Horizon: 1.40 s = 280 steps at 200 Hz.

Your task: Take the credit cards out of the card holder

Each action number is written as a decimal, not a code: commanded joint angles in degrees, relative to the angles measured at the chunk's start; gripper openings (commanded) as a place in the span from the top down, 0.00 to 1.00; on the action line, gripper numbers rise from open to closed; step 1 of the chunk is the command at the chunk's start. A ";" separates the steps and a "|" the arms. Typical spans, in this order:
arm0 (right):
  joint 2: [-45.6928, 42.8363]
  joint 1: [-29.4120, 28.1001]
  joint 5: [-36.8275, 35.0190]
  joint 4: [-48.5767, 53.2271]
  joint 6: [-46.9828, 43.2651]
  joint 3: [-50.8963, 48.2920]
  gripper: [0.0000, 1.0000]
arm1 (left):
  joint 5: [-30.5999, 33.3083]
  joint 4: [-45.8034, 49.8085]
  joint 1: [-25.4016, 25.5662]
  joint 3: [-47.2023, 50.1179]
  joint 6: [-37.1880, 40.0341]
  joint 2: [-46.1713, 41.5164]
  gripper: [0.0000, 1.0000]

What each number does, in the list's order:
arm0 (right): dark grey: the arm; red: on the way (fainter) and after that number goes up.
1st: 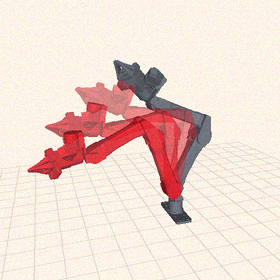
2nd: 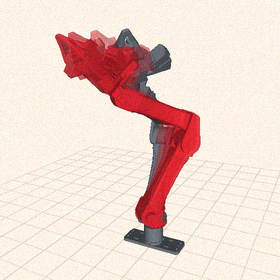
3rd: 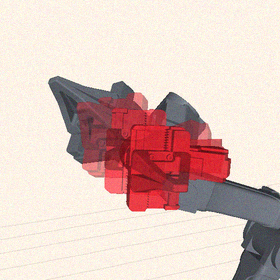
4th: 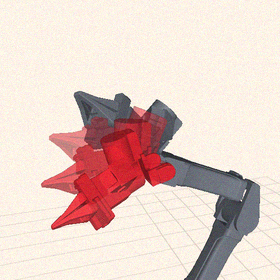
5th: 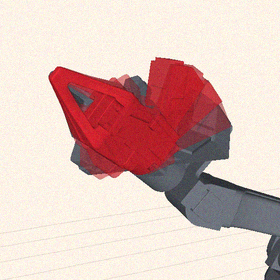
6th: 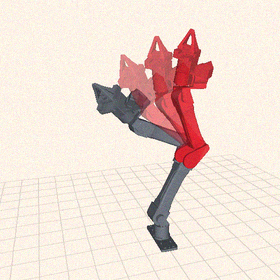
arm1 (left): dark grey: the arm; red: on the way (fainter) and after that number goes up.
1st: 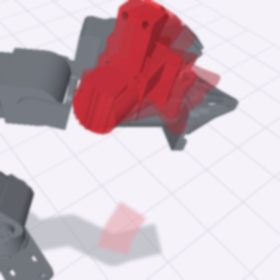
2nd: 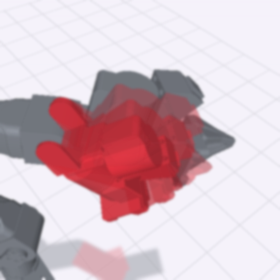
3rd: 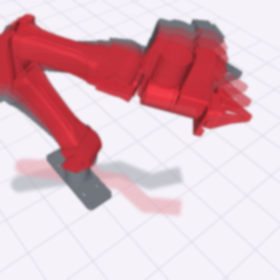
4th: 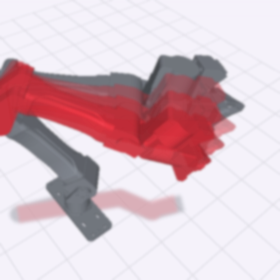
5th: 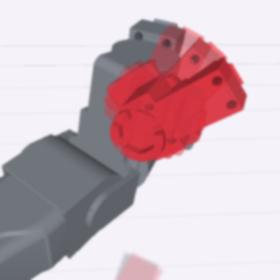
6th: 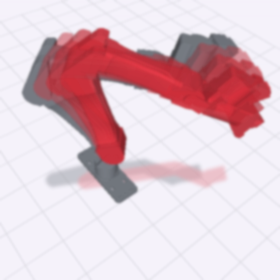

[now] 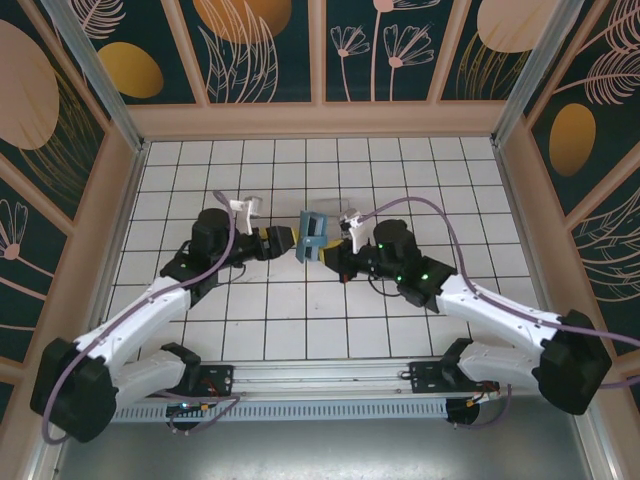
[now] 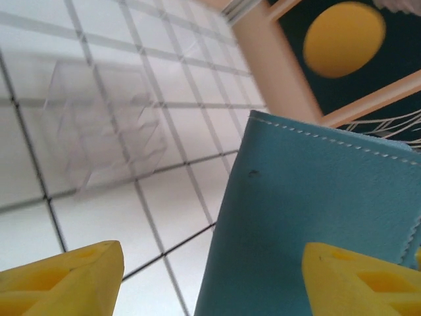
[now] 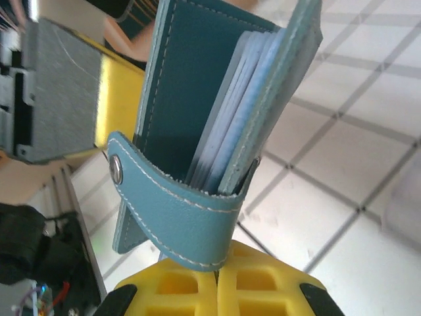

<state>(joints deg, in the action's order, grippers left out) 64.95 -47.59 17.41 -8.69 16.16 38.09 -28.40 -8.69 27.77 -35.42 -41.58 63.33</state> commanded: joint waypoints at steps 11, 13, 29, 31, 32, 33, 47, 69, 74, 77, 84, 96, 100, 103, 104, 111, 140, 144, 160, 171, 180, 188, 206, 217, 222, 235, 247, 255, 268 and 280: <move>3.24 0.20 1.22 -1.21 3.88 -4.32 1.00 | -0.53 -5.36 -0.22 1.97 -5.55 5.42 0.30; 3.36 0.21 1.40 -1.61 3.99 -4.66 1.00 | -0.45 -5.33 -0.18 1.94 -5.64 5.80 0.30; 5.00 0.22 3.31 -5.42 4.98 -7.25 1.00 | -0.04 -5.12 -0.17 2.18 -6.11 8.57 0.30; 5.23 0.22 3.61 -5.96 5.14 -7.53 1.00 | 0.02 -5.18 -0.19 2.19 -6.20 8.85 0.30; 5.34 0.22 3.74 -6.19 5.21 -7.64 1.00 | 0.02 -5.19 -0.18 2.19 -6.21 9.06 0.30; 5.34 0.22 3.74 -6.19 5.21 -7.64 1.00 | -0.03 -5.15 -0.18 2.20 -6.18 9.25 0.30; 7.32 0.30 5.81 -9.97 5.88 -9.49 1.00 | -0.07 -4.80 -0.22 2.06 -6.23 11.20 0.30; 10.80 0.61 8.74 -17.34 8.10 -12.49 1.00 | 0.18 -3.68 -0.17 1.63 -5.61 12.42 0.29; 11.64 0.74 9.32 -18.87 8.62 -13.09 1.00 | 0.53 -3.20 -0.17 1.53 -5.39 12.34 0.29; 12.16 0.82 9.64 -19.83 8.96 -13.38 1.00 | 0.67 -2.99 -0.19 1.45 -5.21 12.28 0.29; 13.27 0.92 10.34 -21.85 9.59 -14.09 1.00 | 0.84 -2.55 -0.17 1.49 -4.89 12.03 0.28; 15.29 1.16 11.45 -24.68 10.48 -14.93 1.00 | 0.86 -2.04 -0.18 1.49 -4.32 11.71 0.27; 15.96 1.25 11.83 -25.51 10.74 -15.09 1.00 | 0.80 -1.84 -0.17 1.58 -4.23 11.71 0.27; 16.43 1.27 12.00 -26.07 10.88 -15.22 1.00 | 0.72 -1.80 -0.17 1.66 -4.15 11.70 0.27; 16.52 1.27 12.06 -26.31 10.94 -15.27 1.00 | 0.63 -1.79 -0.17 1.66 -4.18 11.72 0.27; 17.51 1.36 12.41 -27.51 11.32 -15.63 1.00 | 0.36 -1.57 -0.17 1.75 -3.96 11.91 0.28; 20.81 1.79 13.66 -31.58 12.60 -16.63 1.00 | -0.55 -0.68 -0.17 2.39 -3.12 14.17 0.35; 21.24 1.88 13.77 -31.94 12.70 -16.72 1.00 | -0.66 -0.60 -0.17 2.49 -3.00 14.50 0.35; 22.74 2.24 14.59 -32.86 13.25 -16.73 1.00 | -1.22 -0.62 -0.17 2.73 -2.48 15.83 0.35; 23.43 2.29 15.14 -33.10 13.37 -16.40 1.00 | -2.12 -0.66 -0.09 2.39 -2.15 16.36 0.35; 23.62 2.26 15.28 -33.13 13.45 -16.37 1.00 | -2.01 -0.17 -0.04 2.08 -1.73 16.16 0.34; 23.58 2.24 15.22 -33.09 13.46 -16.38 1.00 | -1.54 0.58 0.00 1.65 -1.24 15.75 0.33; 23.58 2.24 15.07 -32.69 13.39 -16.28 1.00 | -0.57 3.29 0.44 0.31 0.68 15.30 0.31; 23.81 2.32 15.11 -32.68 13.46 -16.20 1.00 | -0.25 4.65 0.84 -0.59 2.09 15.52 0.30; 23.83 2.32 15.15 -32.67 13.48 -16.19 1.00 | -0.33 5.13 1.13 -0.97 2.55 15.85 0.30; 24.01 2.25 15.34 -32.49 13.37 -15.98 1.00 | 0.22 6.55 1.84 -1.89 3.70 16.83 0.30; 24.17 2.33 15.46 -32.40 13.28 -15.77 1.00 | 0.46 7.21 2.56 -2.35 4.51 18.13 0.31; 24.17 2.28 15.38 -32.34 13.28 -15.76 1.00 | 0.58 7.77 2.95 -2.68 4.92 18.99 0.33; 24.08 2.32 15.29 -32.04 13.19 -15.76 1.00 | 0.61 8.15 3.11 -2.85 5.52 20.05 0.41; 23.96 2.33 15.20 -31.79 13.16 -15.76 1.00 | 1.27 8.32 3.11 -2.93 5.80 20.49 0.51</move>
<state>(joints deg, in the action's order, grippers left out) 88.36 -45.69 31.62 -38.44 29.10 22.00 -27.99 -3.38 30.52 -37.19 -38.61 82.24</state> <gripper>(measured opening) 0.049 0.573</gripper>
